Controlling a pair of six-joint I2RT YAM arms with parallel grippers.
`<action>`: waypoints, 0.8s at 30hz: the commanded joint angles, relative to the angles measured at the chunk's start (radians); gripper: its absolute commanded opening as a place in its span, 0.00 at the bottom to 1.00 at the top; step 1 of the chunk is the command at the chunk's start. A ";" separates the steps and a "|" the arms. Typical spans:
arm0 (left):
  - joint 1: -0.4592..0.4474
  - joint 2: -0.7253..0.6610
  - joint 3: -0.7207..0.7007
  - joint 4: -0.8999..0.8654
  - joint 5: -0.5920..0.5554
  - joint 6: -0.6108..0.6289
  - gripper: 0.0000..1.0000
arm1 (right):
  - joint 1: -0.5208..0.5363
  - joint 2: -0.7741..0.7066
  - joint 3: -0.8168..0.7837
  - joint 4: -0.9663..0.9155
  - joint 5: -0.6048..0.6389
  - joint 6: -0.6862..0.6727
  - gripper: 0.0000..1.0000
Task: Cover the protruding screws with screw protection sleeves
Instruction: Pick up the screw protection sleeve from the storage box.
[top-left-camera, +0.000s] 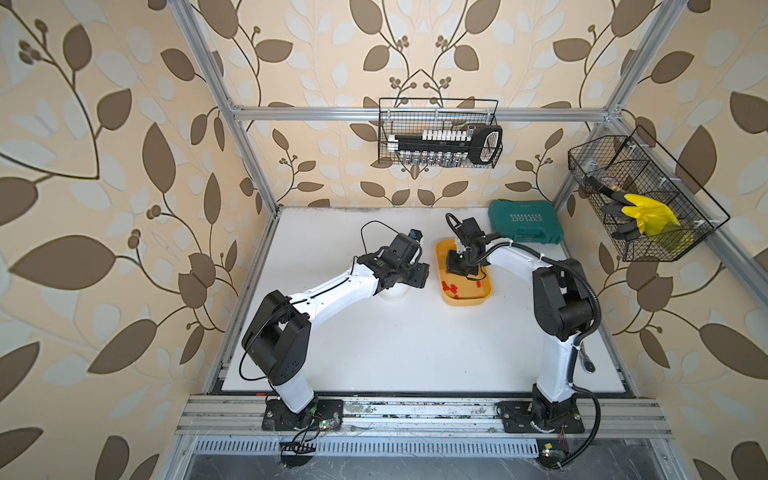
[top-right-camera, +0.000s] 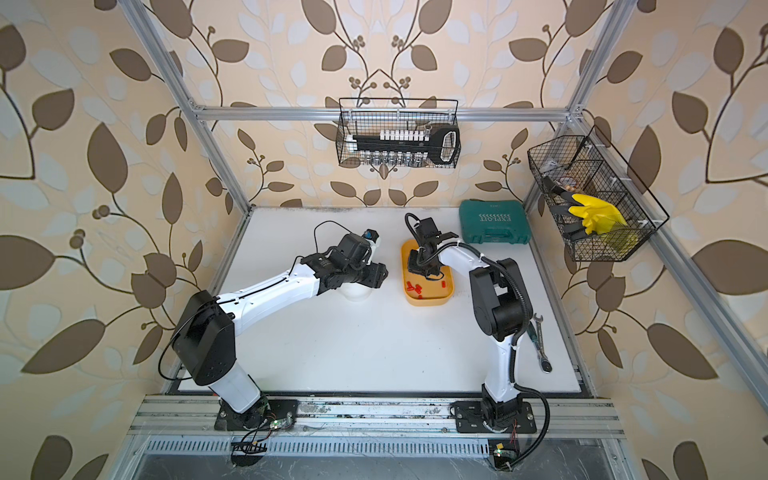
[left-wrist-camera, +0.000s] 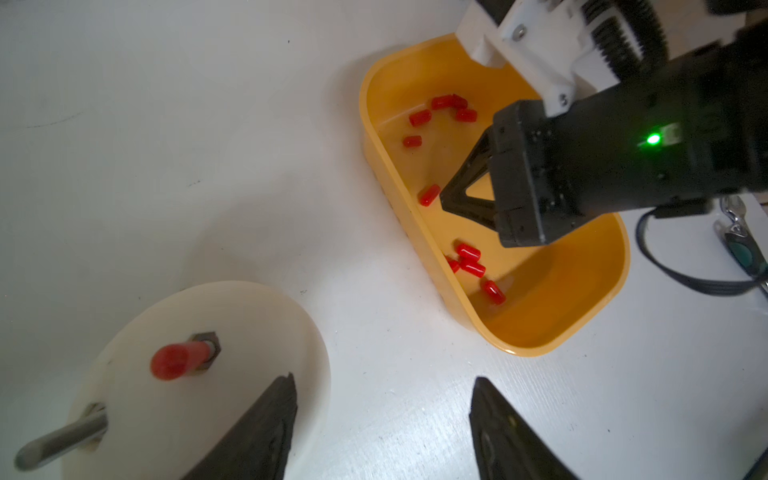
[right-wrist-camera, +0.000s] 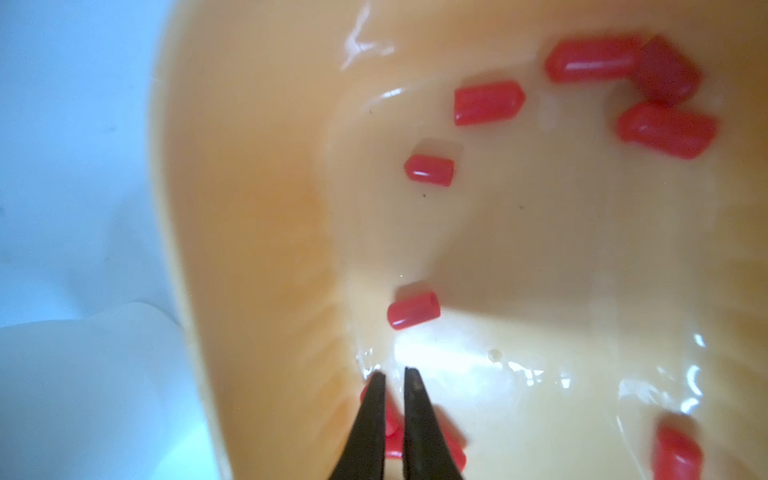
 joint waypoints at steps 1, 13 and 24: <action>0.005 -0.068 -0.019 0.037 -0.008 -0.025 0.70 | 0.000 -0.065 -0.016 -0.020 0.021 -0.023 0.12; 0.039 -0.092 -0.039 0.039 0.010 -0.043 0.70 | -0.007 0.048 0.047 -0.047 0.007 -0.008 0.25; 0.040 -0.094 -0.043 0.032 -0.033 0.010 0.71 | 0.044 -0.050 -0.059 0.195 0.081 -0.659 0.35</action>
